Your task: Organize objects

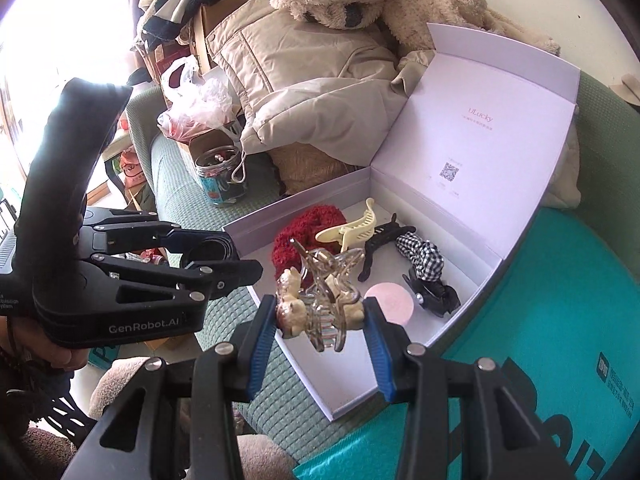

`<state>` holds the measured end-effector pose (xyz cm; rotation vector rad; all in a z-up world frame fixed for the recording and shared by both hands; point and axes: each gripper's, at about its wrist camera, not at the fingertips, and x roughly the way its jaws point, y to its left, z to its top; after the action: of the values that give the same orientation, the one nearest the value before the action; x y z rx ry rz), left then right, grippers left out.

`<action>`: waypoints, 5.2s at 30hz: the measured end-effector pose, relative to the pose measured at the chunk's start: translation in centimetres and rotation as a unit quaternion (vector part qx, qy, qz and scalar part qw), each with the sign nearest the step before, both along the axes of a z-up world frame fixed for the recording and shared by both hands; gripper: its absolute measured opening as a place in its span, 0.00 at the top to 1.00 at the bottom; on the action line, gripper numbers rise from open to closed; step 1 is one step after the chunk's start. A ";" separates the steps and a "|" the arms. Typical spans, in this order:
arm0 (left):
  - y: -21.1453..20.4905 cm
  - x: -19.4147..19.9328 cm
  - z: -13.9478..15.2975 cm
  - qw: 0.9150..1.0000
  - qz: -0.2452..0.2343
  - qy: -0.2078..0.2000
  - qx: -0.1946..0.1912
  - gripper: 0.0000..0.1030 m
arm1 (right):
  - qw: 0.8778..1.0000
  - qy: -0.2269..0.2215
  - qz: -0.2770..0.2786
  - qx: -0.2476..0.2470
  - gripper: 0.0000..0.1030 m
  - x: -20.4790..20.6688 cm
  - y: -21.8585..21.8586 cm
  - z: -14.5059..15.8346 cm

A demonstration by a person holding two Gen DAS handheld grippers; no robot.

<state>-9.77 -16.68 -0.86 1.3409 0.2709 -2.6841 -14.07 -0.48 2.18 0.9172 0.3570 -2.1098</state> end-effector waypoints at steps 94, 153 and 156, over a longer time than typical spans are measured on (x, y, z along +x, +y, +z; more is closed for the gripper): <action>-0.3 -14.0 -5.8 0.999 -0.029 -0.036 -0.025 0.49 | 0.995 -0.027 -0.030 0.088 0.55 -11.4 -3.2 -6.4; 4.9 5.0 12.9 0.994 0.041 0.067 -0.072 0.21 | 0.990 0.094 -0.101 0.011 0.42 5.4 4.4 10.2; 5.6 6.3 13.0 0.994 0.046 0.067 -0.072 0.20 | 0.990 0.097 -0.104 0.012 0.42 6.6 4.8 10.4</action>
<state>-3.44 -11.04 12.14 1.0845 0.1458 -2.6637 -7.46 4.36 12.61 0.7940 0.4007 -2.3998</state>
